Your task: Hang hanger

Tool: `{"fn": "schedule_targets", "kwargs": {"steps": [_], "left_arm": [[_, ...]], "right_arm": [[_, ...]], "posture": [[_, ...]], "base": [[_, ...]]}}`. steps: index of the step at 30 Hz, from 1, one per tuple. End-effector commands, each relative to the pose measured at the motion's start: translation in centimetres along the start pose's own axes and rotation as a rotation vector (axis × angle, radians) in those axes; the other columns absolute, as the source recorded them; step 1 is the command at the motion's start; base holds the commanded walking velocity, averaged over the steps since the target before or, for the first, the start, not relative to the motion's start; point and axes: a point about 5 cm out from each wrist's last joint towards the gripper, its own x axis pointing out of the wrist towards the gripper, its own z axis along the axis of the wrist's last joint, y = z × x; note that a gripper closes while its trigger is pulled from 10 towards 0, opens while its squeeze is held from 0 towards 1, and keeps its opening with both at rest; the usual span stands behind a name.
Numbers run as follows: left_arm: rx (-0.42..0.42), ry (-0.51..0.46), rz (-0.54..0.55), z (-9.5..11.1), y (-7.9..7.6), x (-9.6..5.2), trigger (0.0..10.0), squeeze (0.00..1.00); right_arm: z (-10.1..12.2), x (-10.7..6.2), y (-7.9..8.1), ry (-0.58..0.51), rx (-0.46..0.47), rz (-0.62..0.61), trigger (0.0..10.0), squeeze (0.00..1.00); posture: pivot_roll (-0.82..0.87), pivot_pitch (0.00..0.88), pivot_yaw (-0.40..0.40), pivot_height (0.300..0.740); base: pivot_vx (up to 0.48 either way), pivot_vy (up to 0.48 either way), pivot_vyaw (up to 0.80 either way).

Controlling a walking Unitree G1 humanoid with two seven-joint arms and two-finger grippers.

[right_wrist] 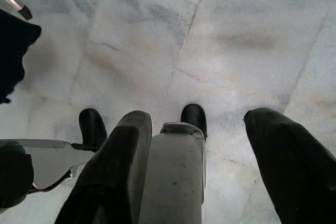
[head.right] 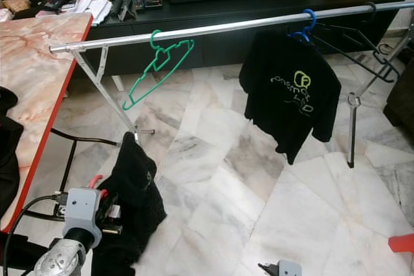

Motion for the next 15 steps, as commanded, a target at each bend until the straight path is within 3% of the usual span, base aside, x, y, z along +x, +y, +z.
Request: {"fn": "schedule_targets", "kwargs": {"steps": [1, 11, 15], "left_arm": [[-0.002, -0.037, 0.001, 0.64, 0.22, -0.24, 10.0, 0.0], [-0.01, -0.038, -0.003, 0.65, 0.1, -0.26, 10.0, 0.0], [-0.012, -0.041, -0.002, 0.68, 0.14, -0.29, 10.0, 0.0]], "right_arm": [[-1.01, -0.2, 0.0, 0.036, 0.01, -0.008, 10.0, 0.0], [-1.09, -0.21, -0.02, 0.047, 0.009, -0.002, 10.0, 0.0], [-1.08, -0.21, -0.01, 0.046, 0.008, -0.002, 10.0, 0.0]], "posture": [[0.03, 0.202, 0.058, 0.74], [0.03, 0.202, 0.057, 0.74], [0.03, 0.202, 0.057, 0.74]], "base": [[0.0, 0.0, 0.0], [0.0, 0.0, -0.8], [-0.259, 0.0, -0.8]]}}
